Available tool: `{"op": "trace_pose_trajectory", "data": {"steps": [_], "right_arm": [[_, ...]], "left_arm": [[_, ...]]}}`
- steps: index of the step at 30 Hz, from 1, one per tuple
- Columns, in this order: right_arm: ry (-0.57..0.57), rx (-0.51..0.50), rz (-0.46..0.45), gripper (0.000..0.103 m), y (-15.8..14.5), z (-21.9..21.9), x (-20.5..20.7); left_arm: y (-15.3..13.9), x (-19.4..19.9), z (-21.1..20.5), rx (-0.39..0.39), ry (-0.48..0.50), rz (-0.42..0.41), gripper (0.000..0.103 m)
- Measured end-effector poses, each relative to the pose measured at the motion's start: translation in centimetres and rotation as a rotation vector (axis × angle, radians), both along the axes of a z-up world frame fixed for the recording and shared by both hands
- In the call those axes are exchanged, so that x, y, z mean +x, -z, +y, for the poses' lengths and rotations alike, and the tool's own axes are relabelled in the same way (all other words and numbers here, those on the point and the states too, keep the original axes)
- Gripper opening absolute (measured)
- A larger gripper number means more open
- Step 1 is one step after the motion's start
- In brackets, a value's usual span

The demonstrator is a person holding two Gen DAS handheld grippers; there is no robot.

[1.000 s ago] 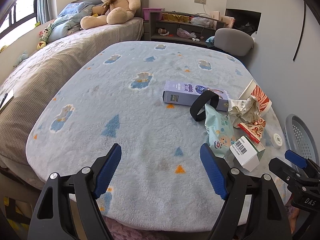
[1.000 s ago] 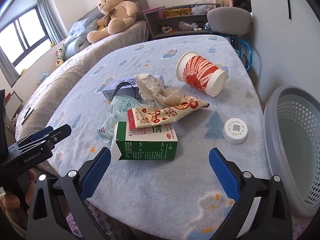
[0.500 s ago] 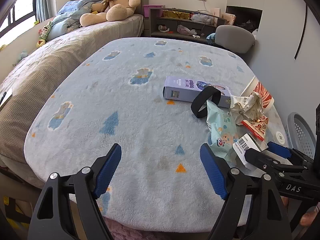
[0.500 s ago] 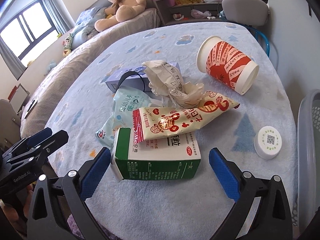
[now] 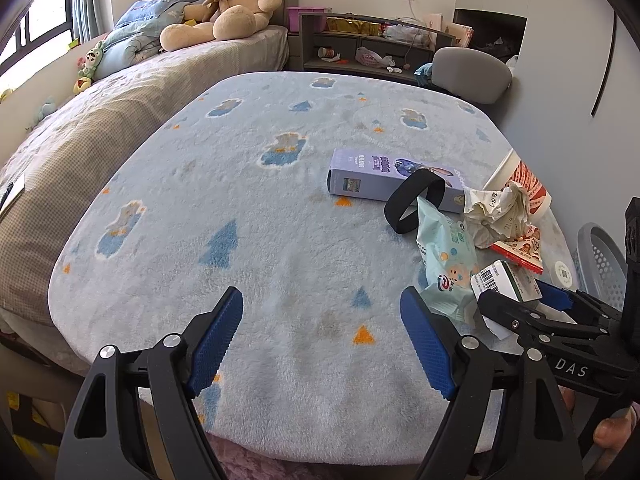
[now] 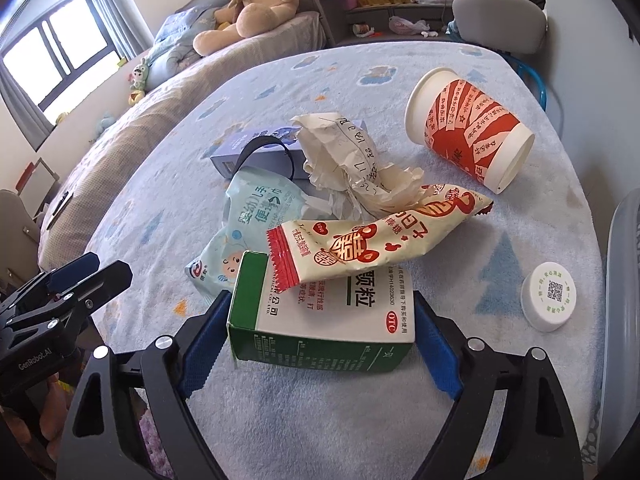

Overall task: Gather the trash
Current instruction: 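Grasp the green-and-white medicine box with the right gripper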

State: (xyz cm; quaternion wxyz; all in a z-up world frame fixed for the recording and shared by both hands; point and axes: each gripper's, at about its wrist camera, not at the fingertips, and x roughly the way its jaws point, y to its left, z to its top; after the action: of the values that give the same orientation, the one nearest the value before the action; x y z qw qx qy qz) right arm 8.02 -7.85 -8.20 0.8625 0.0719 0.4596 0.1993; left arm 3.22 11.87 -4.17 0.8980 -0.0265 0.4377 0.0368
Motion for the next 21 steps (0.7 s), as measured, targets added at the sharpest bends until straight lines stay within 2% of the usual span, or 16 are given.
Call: {"op": "trace_pose_trajectory", "data": {"steps": [10, 21], "right_arm": [[0.022, -0.012, -0.026, 0.082, -1.3, -0.8, -2.7], [0.126, 0.024, -0.031, 0.082, -2.5, -5.6, -6.8]], "left_arm": [[-0.2, -0.6, -1.1, -0.007, 0.030, 0.004, 0.077], [0.4, 0.0, -3.9, -0.045, 0.099, 0.037, 0.079]]}}
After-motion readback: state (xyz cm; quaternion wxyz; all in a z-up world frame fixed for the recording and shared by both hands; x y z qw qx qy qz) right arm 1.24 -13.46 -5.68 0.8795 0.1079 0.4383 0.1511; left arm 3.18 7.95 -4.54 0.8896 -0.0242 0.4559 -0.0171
